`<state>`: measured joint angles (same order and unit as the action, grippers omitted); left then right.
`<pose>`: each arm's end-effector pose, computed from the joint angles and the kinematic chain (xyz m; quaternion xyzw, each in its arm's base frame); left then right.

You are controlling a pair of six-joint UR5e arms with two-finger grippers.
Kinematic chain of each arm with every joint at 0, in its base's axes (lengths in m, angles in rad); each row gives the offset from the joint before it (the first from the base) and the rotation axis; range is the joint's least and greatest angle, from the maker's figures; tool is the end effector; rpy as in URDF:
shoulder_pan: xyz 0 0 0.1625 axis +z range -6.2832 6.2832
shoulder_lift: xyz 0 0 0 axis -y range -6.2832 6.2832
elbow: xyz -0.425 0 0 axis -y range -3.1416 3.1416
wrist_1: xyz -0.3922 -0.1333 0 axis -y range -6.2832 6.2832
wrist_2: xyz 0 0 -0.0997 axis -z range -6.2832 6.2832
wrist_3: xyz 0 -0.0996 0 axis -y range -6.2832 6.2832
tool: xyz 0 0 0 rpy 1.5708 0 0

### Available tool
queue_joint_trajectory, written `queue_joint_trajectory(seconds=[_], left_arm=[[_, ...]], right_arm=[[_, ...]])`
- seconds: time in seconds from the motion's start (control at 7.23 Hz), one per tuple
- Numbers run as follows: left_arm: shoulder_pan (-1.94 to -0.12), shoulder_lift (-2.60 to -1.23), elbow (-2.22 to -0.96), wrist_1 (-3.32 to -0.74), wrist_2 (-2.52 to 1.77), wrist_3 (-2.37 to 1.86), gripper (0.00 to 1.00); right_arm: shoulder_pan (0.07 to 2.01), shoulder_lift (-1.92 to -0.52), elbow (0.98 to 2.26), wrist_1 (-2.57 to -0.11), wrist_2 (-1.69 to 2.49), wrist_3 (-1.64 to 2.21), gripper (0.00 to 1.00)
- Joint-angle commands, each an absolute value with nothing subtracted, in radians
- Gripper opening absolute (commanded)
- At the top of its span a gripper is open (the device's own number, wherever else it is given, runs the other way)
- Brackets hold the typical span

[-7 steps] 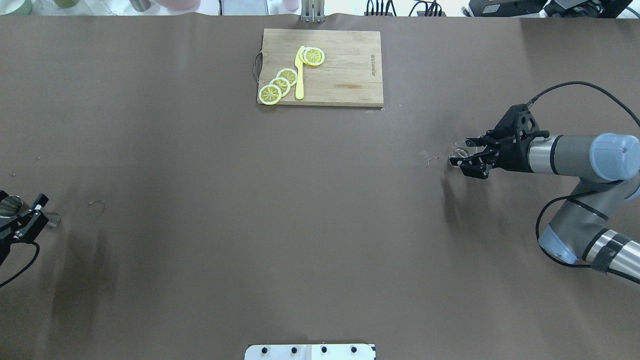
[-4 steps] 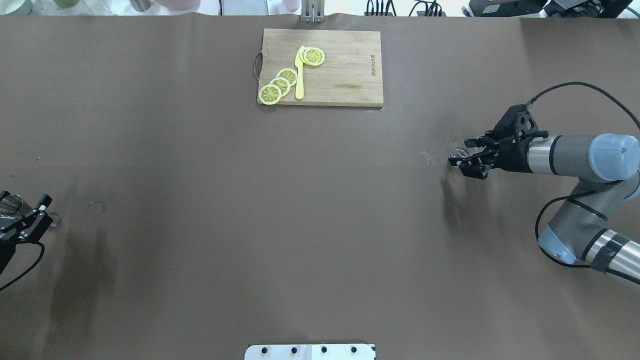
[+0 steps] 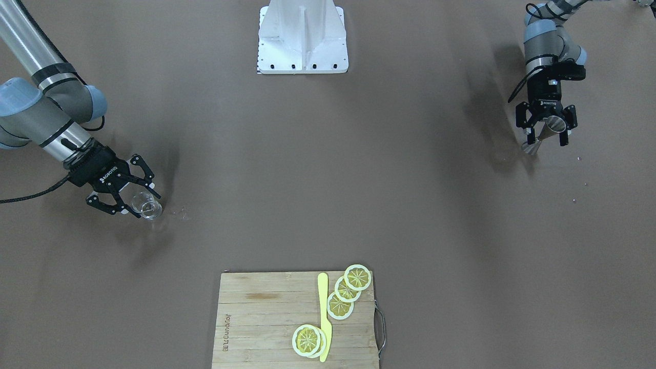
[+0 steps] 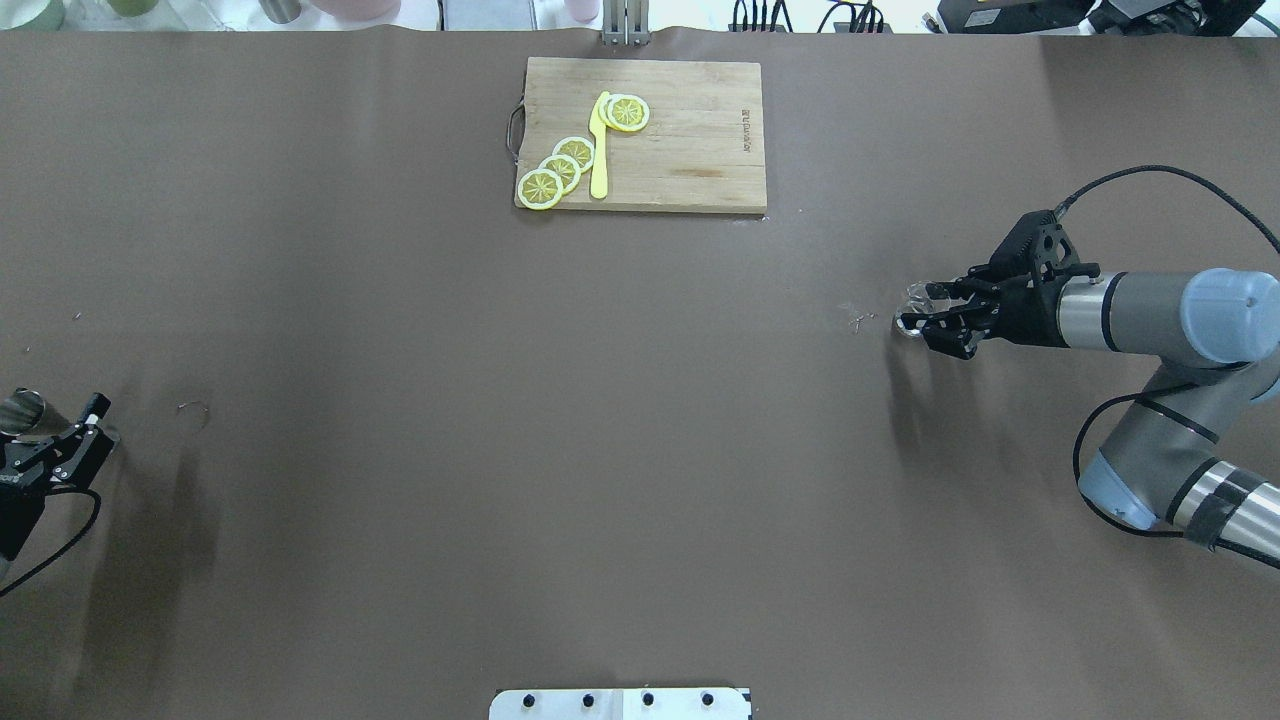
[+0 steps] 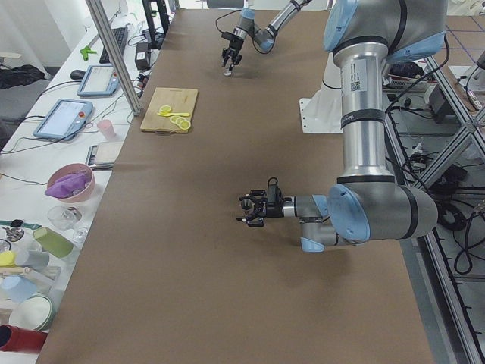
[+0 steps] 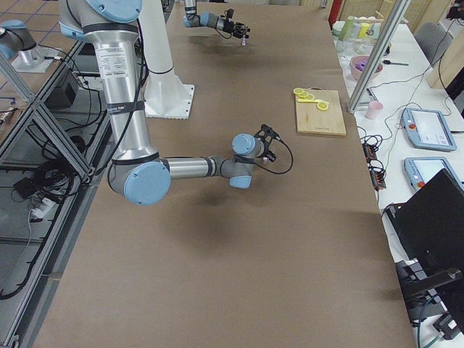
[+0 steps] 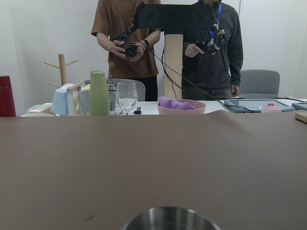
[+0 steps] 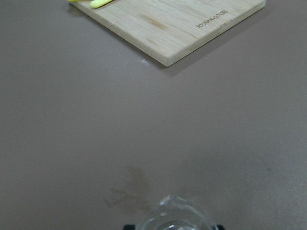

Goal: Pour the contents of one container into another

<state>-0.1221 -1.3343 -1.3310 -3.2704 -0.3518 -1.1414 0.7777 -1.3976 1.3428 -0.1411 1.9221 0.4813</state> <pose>0.2852 -0.2635 0.6734 0.5792 0.3254 -0.2221 0.7137 -0.3409 -0.4747 0.5230 0.4218 -0.4803 -0.2277 0.7345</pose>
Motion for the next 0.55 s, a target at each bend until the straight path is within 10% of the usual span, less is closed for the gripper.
queue_joint_trajectory(seconds=[0.0,0.14,0.42], left_arm=[[-0.103,-1.344,-1.302,-3.270,-0.309,-1.167,0.90],[-0.094,-1.345,-1.298,-3.270,-0.302,-1.176,0.89],[-0.087,-1.351,-1.285,-3.270,-0.302,-1.181,0.85]], right_arm=[[0.778,-1.394,1.342,-0.141,1.922,0.477,0.16],[0.778,-1.393,1.344,-0.141,1.922,0.477,0.00],[0.782,-1.390,1.347,-0.143,1.925,0.479,0.00]])
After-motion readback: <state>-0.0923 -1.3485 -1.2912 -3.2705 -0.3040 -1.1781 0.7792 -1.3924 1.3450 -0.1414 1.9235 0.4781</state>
